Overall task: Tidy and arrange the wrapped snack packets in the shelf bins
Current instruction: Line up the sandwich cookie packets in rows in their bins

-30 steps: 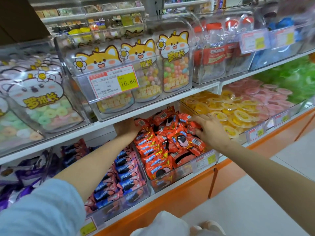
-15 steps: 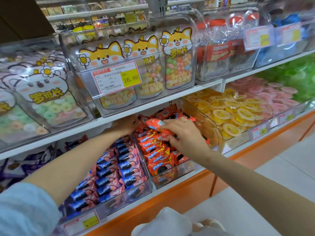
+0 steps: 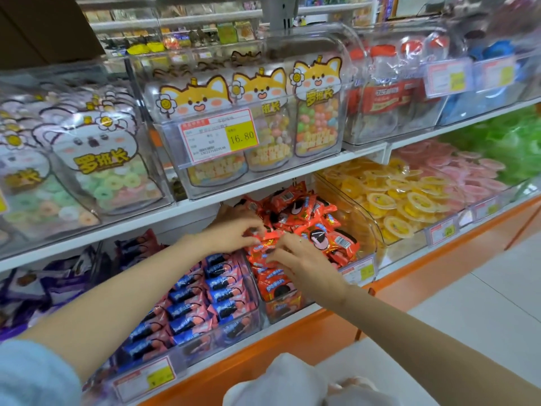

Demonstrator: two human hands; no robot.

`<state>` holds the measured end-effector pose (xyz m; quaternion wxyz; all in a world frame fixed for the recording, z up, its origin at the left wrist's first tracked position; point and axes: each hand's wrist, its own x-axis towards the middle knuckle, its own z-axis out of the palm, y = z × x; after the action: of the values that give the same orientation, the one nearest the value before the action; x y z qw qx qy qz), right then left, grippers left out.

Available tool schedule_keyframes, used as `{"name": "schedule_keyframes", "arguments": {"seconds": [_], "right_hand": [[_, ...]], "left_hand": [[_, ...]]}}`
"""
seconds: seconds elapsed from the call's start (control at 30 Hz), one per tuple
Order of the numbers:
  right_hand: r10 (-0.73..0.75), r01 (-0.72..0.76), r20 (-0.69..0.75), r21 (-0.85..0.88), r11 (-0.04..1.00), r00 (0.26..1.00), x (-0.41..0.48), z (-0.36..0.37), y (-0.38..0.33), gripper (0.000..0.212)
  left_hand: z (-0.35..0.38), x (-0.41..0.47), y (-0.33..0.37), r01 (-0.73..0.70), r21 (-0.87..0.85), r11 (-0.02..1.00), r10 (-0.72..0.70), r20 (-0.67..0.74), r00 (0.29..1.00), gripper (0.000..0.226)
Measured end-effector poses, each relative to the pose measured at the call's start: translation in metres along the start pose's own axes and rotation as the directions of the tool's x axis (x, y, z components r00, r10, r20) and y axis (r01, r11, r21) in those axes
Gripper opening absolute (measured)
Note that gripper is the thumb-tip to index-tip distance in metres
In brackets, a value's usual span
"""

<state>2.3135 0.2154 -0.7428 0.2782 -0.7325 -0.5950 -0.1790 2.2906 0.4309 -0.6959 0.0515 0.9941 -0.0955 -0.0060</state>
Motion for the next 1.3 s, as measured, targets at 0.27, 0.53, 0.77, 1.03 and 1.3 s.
{"name": "schedule_keyframes", "arguments": {"seconds": [0.27,0.53,0.77,1.03,1.3], "right_hand": [[0.315,-0.309,-0.159,0.057,0.949,0.936,-0.006,-0.030,0.013,0.028],[0.737,-0.611,0.109,-0.486,0.625,0.667,-0.008,-0.017,0.045,0.069],[0.737,-0.712,-0.046,0.224,0.666,0.675,0.016,-0.029,0.025,0.048],[0.549,-0.574,0.170,0.176,0.800,0.818,0.034,0.003,-0.004,0.041],[0.694,-0.693,0.008,-0.051,0.719,0.720,0.026,-0.030,0.068,0.032]], "left_hand": [[-0.010,-0.003,-0.004,0.147,0.068,0.987,-0.141,-0.087,0.986,0.027],[0.000,-0.004,0.007,0.124,-0.073,0.990,-0.121,0.040,0.992,0.041],[-0.013,-0.009,0.011,0.108,-0.126,0.986,-0.134,-0.221,0.966,0.026],[-0.015,-0.014,0.024,-0.010,-0.188,0.982,-0.065,-0.385,0.921,0.035],[0.001,-0.022,0.026,0.021,-0.279,0.960,-0.058,-0.123,0.991,0.016]]}}
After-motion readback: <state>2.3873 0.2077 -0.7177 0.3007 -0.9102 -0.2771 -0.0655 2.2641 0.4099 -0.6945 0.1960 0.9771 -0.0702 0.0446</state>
